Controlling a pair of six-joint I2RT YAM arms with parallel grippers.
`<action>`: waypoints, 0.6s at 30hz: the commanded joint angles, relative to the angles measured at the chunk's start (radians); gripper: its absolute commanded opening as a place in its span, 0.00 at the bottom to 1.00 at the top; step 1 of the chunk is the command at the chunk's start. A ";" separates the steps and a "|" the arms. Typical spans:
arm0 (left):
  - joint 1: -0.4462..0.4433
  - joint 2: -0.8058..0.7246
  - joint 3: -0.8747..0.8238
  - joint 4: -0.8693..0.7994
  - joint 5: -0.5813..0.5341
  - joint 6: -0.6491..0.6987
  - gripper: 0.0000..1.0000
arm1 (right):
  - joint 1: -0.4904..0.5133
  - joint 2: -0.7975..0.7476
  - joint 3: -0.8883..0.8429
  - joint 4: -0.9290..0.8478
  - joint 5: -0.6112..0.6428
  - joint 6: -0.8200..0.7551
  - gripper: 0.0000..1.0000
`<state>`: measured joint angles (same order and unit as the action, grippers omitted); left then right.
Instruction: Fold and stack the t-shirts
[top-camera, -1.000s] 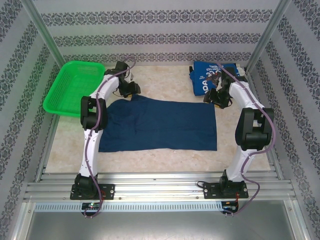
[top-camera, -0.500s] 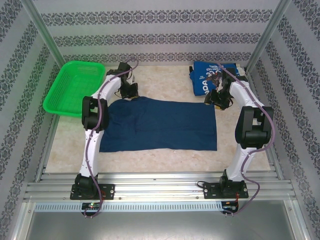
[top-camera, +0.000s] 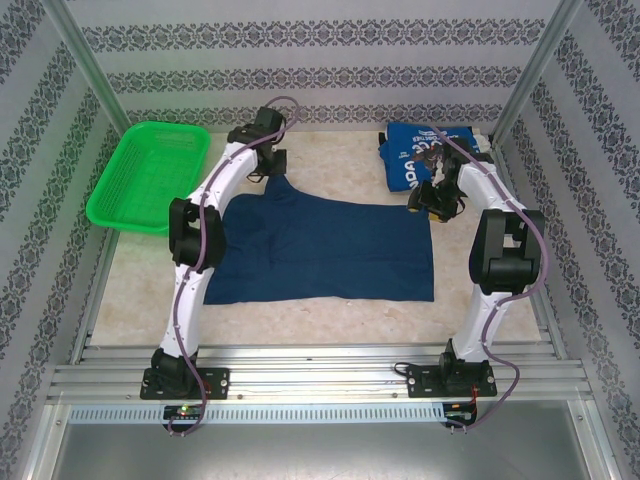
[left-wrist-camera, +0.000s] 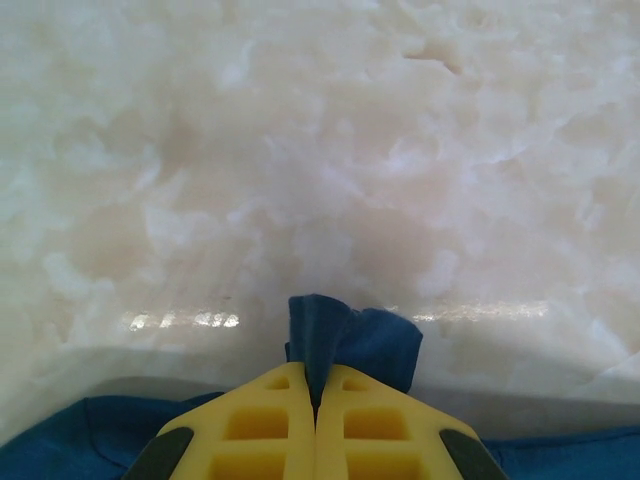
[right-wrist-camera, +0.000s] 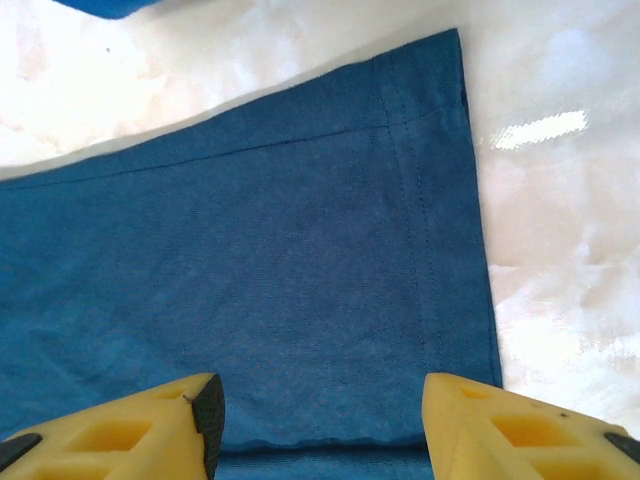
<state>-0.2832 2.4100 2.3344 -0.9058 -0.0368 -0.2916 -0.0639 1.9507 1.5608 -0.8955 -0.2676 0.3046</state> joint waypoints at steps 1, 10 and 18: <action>-0.028 -0.026 0.029 -0.012 -0.113 0.055 0.05 | -0.010 0.017 0.025 -0.030 -0.018 -0.027 0.56; -0.116 0.000 0.069 -0.002 -0.135 0.086 0.05 | -0.016 0.033 0.033 -0.040 -0.021 -0.032 0.55; -0.203 -0.026 -0.015 0.011 -0.083 0.012 0.05 | -0.023 0.029 0.018 -0.040 -0.005 -0.009 0.54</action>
<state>-0.4610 2.4100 2.3707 -0.8997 -0.1390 -0.2432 -0.0772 1.9610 1.5700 -0.9100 -0.2783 0.2882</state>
